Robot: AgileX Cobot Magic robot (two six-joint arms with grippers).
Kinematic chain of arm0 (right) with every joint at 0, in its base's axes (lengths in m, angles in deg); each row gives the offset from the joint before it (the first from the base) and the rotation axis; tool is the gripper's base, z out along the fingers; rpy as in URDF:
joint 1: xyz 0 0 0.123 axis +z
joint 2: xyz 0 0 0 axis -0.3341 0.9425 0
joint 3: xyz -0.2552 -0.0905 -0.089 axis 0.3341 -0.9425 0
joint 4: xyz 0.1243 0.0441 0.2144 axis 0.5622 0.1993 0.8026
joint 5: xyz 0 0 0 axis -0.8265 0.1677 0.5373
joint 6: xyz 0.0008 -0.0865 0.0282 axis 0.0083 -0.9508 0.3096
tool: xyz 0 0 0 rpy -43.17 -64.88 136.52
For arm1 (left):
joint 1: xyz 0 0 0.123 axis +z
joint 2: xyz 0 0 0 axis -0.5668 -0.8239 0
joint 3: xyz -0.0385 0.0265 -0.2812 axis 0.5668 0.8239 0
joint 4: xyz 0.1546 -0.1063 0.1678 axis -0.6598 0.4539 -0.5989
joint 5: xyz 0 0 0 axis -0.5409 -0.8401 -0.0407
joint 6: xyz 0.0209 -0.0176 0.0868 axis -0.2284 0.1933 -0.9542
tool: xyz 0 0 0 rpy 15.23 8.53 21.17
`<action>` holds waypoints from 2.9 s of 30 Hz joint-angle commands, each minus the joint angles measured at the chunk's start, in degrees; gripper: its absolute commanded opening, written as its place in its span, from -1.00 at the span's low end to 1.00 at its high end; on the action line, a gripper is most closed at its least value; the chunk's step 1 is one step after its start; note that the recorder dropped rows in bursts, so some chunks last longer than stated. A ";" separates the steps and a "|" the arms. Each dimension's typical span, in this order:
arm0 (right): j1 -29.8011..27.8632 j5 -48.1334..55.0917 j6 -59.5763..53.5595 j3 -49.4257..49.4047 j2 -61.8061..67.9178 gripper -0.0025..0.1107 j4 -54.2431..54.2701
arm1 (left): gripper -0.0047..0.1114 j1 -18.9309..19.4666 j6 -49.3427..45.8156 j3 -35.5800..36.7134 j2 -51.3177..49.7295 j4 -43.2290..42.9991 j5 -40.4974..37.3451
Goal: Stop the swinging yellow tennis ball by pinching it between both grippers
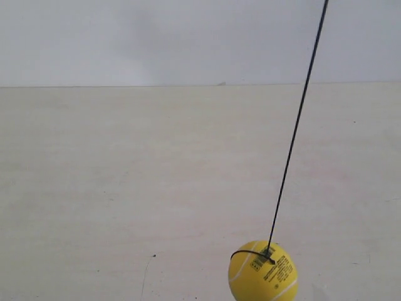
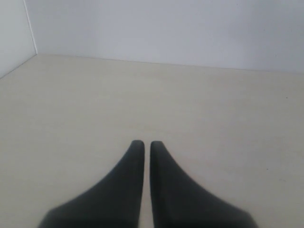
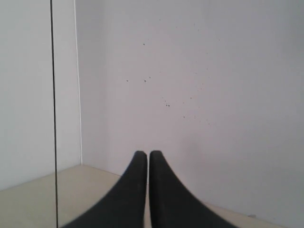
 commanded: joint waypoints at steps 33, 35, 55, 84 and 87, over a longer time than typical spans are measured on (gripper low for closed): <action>0.05 -0.03 0.09 0.15 -0.33 -0.96 -0.18 | -0.84 -4.97 -0.45 0.19 0.10 -0.27 -0.02; 0.05 -0.03 0.09 0.15 -0.33 -0.96 -0.18 | -0.84 -4.97 -0.45 0.19 0.10 -0.27 -0.02; 0.05 -0.01 0.09 0.15 -0.33 -0.96 21.36 | -0.84 -4.97 -0.45 0.19 0.10 -0.27 -0.02; -1.30 0.21 0.09 0.15 -0.33 -0.96 67.59 | -0.84 -4.97 -0.45 0.19 0.10 -0.27 -0.02; -5.21 0.21 0.09 0.15 -0.33 -0.96 67.59 | -0.84 -4.97 -0.45 0.19 0.10 -0.27 -0.02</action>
